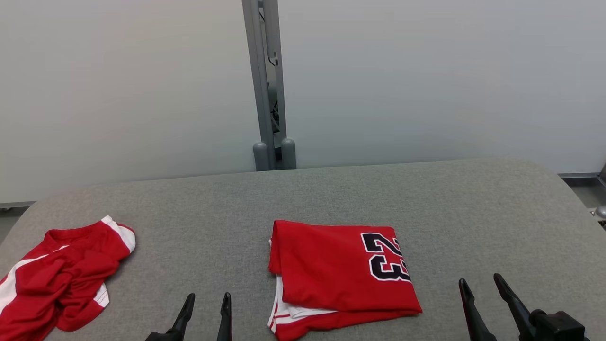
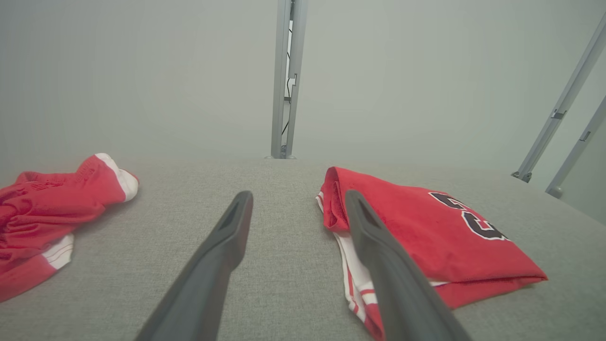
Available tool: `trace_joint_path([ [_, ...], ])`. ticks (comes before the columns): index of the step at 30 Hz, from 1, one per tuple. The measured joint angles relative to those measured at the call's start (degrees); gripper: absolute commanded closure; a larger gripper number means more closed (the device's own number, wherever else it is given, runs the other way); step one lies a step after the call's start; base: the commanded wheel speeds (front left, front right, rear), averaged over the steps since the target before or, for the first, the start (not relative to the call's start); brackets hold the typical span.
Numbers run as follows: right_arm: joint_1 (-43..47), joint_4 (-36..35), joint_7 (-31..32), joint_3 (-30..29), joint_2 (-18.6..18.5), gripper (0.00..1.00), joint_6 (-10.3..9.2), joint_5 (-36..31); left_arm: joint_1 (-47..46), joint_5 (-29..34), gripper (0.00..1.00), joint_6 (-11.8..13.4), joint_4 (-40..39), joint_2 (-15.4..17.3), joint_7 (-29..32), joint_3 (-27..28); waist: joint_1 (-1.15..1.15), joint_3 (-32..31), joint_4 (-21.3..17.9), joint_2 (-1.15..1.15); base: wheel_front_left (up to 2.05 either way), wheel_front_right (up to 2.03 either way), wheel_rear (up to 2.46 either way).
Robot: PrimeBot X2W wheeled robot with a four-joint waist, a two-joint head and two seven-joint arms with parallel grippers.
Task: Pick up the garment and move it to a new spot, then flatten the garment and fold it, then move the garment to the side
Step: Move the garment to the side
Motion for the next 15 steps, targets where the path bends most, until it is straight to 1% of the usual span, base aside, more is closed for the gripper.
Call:
trace_joint_path([
  [5,-0.04,2.87,-0.01,0.12,0.19,0.0,0.0,1.64,-0.01,0.66,0.0,-0.24,0.09,-0.01,0.01,-0.19,0.0,0.21,1.3,0.0,0.0,0.0,0.0],
  [8,-0.92,6.2,0.0,-0.01,0.4,0.0,0.0,4.27,-0.03,0.71,0.0,-0.27,-0.09,0.01,0.01,-0.31,0.0,0.53,2.32,0.0,0.0,0.0,0.0],
  [12,-4.7,10.76,-0.07,0.57,0.02,0.0,0.0,9.84,-0.09,0.9,0.0,-0.47,-0.18,-0.02,0.0,-1.19,0.0,1.33,4.12,0.0,0.0,0.0,0.0],
  [15,-7.54,14.44,-0.12,0.49,-0.49,0.0,0.0,16.42,-0.19,1.32,0.0,-0.53,-0.12,-0.02,0.01,-1.69,0.0,2.14,5.89,0.0,0.0,0.0,0.0],
])
